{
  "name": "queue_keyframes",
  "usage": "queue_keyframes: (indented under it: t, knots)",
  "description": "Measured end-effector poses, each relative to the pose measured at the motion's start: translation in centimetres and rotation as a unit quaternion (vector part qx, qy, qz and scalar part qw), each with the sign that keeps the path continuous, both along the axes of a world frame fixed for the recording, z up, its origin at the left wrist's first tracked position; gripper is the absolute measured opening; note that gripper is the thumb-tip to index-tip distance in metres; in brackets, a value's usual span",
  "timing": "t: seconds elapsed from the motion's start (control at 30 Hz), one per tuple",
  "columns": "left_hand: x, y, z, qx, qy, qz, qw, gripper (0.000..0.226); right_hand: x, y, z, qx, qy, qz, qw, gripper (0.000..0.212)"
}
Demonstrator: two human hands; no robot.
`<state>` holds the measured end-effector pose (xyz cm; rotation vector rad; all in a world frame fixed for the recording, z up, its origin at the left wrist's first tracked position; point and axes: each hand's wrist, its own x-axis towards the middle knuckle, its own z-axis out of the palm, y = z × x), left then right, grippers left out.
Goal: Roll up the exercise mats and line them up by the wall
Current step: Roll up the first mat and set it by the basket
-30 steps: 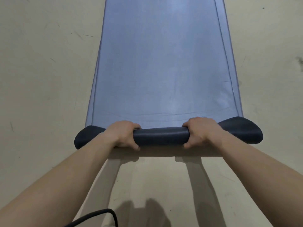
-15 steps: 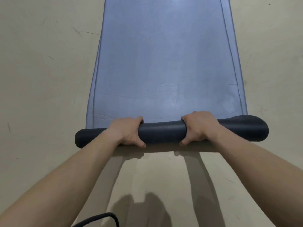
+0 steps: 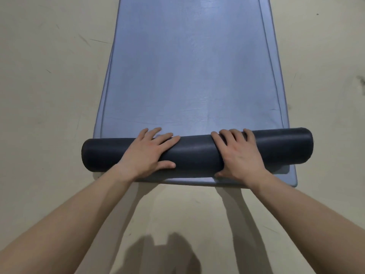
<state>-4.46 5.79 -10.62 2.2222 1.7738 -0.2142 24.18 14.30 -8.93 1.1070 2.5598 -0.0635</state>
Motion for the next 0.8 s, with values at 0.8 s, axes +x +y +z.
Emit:
queue_keyframes:
  t: [0.8]
  knots:
    - [2.2, -0.9, 3.4, -0.048, 0.066, 0.128, 0.988, 0.103, -2.5, 4.8, 5.6, -0.26, -0.057, -0.055, 0.962, 0.102]
